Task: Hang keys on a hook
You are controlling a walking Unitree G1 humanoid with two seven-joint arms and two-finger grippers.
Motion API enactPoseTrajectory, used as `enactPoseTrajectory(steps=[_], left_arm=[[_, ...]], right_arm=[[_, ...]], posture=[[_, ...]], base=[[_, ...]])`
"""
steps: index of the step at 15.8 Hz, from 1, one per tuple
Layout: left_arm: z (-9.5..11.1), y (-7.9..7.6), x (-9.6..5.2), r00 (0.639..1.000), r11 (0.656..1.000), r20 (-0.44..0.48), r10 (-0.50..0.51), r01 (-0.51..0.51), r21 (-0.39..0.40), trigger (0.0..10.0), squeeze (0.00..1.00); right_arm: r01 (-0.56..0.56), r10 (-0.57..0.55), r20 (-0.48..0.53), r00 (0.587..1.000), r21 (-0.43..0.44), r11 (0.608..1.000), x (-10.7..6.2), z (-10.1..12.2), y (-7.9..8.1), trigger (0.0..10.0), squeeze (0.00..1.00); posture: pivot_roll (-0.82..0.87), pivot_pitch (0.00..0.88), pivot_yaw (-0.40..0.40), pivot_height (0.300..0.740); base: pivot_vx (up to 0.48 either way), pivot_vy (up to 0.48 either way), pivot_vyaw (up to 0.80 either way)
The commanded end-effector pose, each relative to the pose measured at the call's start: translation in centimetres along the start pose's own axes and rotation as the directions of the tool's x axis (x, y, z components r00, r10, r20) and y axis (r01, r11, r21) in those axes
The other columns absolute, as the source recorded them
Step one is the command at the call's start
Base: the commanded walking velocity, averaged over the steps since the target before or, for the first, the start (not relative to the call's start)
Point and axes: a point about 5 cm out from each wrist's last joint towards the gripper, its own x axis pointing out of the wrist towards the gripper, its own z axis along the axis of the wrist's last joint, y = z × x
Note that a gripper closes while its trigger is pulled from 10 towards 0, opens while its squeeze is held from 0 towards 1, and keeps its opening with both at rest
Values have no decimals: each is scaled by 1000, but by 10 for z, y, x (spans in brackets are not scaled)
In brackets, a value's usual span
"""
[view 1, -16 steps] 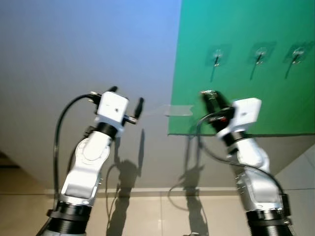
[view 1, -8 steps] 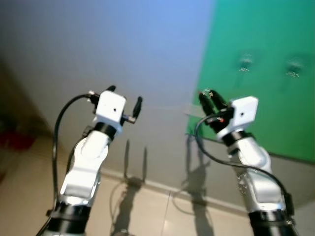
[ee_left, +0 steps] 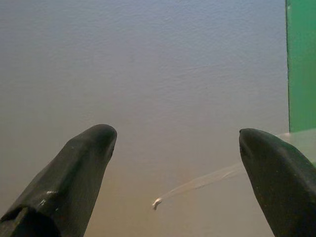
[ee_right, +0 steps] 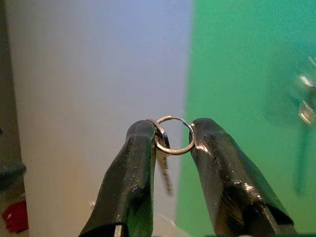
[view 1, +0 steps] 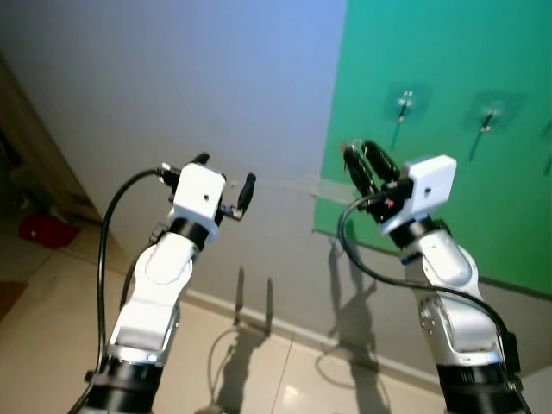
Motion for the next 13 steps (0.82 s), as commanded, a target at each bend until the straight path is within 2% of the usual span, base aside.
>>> enactPoseTrajectory(steps=[1,4,6,9,11,13], left_arm=[[3,3,-2,1000,1000,17,-10,10,4,10000,0],[7,-1,-1,997,998,36,-63,63,16,10000,0],[8,-1,-1,997,997,39,-74,73,13,10000,0],[11,-5,0,991,992,52,-126,126,16,10000,0],[14,-13,2,980,982,70,-187,186,30,10000,0],[17,-15,5,978,981,80,-191,190,22,10000,0]], right_arm=[[-1,3,56,998,-40,999,5,12,2,10000,0],[89,-77,115,990,-104,991,8,20,-5,10000,0],[171,-140,165,976,-188,967,9,28,-13,10000,0],[225,-179,196,964,-246,943,9,33,-18,10000,0],[290,-227,219,949,-321,902,7,35,-25,10000,0],[330,-265,221,938,-350,876,5,35,-31,10000,0]], posture=[[-24,0,-14,740],[-16,0,-17,740],[-17,0,-12,740],[-19,0,-9,740],[-24,0,-4,740],[-25,0,-3,740]], base=[[0,0,0],[0,0,0],[0,0,0],[0,0,0],[0,0,0],[0,0,0]])
